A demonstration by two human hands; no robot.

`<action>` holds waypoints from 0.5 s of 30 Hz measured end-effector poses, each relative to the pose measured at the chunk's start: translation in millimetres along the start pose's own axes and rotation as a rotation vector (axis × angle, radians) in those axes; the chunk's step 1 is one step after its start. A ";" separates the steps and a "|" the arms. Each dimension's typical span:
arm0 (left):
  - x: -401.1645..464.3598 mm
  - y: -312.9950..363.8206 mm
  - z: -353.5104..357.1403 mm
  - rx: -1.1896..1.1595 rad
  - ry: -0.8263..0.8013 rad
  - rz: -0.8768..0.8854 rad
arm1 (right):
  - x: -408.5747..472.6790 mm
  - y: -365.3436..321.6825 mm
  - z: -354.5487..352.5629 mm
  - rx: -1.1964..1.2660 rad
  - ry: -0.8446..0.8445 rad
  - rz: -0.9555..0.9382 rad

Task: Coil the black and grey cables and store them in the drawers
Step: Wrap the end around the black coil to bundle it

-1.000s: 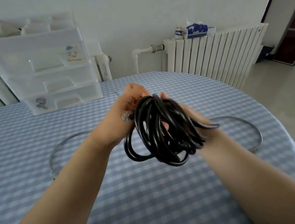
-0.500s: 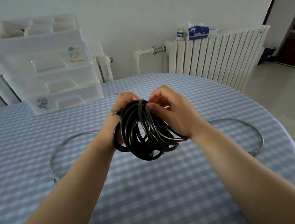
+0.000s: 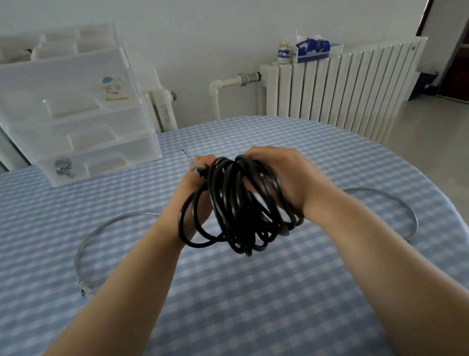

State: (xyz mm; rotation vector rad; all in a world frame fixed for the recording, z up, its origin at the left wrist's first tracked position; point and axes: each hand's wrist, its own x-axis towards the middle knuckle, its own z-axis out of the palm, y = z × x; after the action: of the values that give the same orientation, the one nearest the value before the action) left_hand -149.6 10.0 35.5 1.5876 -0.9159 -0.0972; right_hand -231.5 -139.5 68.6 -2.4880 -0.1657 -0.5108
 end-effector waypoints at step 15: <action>-1.5 1.6 4.9 0.667 0.247 0.368 | 6.8 0.3 28.9 1.317 -0.255 0.864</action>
State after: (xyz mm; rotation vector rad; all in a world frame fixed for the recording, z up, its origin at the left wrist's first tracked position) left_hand -154.0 7.1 35.0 1.9409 -1.0883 0.7144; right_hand -215.9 -123.1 49.3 -1.1163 0.3657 0.2628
